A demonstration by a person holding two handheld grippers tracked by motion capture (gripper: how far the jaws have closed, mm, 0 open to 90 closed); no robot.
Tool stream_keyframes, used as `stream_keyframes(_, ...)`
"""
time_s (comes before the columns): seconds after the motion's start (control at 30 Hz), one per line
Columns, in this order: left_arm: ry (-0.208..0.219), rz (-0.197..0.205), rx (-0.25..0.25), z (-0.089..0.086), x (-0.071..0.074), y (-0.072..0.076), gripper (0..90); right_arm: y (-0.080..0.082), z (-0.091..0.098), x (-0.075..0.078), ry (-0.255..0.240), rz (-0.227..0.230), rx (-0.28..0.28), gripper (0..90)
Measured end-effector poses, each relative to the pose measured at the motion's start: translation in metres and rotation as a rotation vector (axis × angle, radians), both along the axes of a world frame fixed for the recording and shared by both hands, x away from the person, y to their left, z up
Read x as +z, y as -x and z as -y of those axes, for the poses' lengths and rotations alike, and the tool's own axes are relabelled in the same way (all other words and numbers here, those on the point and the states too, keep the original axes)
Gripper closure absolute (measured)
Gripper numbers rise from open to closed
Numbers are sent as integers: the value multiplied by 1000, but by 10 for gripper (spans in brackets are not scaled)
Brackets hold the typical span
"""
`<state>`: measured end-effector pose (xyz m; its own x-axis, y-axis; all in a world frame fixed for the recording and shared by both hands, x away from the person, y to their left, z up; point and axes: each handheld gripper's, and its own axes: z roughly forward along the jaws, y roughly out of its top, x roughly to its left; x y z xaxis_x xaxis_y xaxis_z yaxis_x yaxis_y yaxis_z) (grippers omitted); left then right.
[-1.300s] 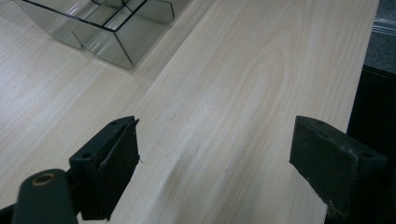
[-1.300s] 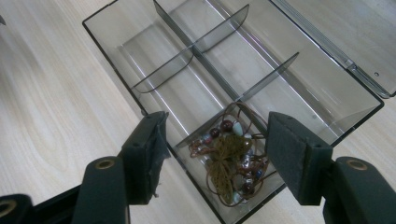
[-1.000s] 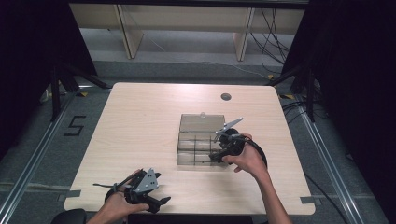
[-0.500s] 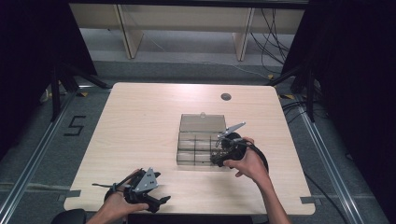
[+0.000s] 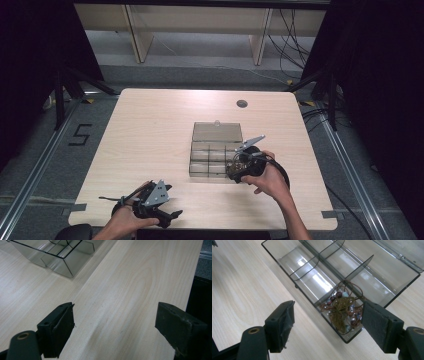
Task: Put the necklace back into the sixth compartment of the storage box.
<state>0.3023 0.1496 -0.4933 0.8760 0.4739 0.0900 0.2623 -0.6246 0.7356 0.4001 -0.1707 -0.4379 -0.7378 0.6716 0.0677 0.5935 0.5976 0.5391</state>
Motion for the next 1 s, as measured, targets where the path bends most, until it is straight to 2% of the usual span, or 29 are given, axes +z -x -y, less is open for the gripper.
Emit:
stream_keyframes(0.1, 0, 9, 7, 0, 0, 0, 151, 2, 0, -1, -2, -9, -11, 268)
stream_keyframes(0.13, 0, 9, 8, 0, 0, 0, 151, 1, 1, -1, -1, 3, 2, 267)
stream_keyframes(0.2, 1, 9, 7, 0, 0, 0, 151, 3, 1, -1, -5, -10, -23, 256)
stream_keyframes(0.27, -3, 10, 7, -1, 0, 0, 151, 4, 2, 0, -5, -12, -20, 247)
stream_keyframes(0.37, -5, 2, 2, -1, 1, 0, 151, 4, 3, 0, -1, 15, -12, 244)
stream_keyframes(0.47, -3, 10, 8, -1, 0, 0, 151, 7, 4, 0, -15, 20, -7, 241)
stream_keyframes(0.53, 0, 8, 5, -1, 0, 0, 151, 7, 4, 0, -8, 29, -9, 236)
stream_keyframes(0.57, -7, 3, 2, -1, 1, -1, 151, 10, 3, 1, -6, 1, -36, 234)
stream_keyframes(0.63, 9, -3, 5, 0, 0, 0, 151, 11, 4, 0, -18, 6, -21, 231)
stream_keyframes(0.67, 7, -1, 3, -1, 0, 0, 151, 12, 3, -1, -3, 8, -54, 230)
stream_keyframes(0.7, 10, -2, 5, 0, 0, 0, 151, 12, 4, -1, -12, 8, -26, 230)
stream_keyframes(0.77, -1, 3, 4, -1, 1, 0, 151, 14, 5, -1, -26, 0, -25, 229)
stream_keyframes(0.8, -2, 4, 4, -1, 1, 0, 151, 15, 5, 0, -11, -4, -43, 229)
stream_keyframes(0.97, 1, -1, 3, -1, 1, -1, 151, 17, 8, -2, -28, 12, -18, 225)
stream_keyframes(1.0, 1, -1, 1, -1, 1, -1, 151, 19, 7, -2, -36, 10, -50, 223)
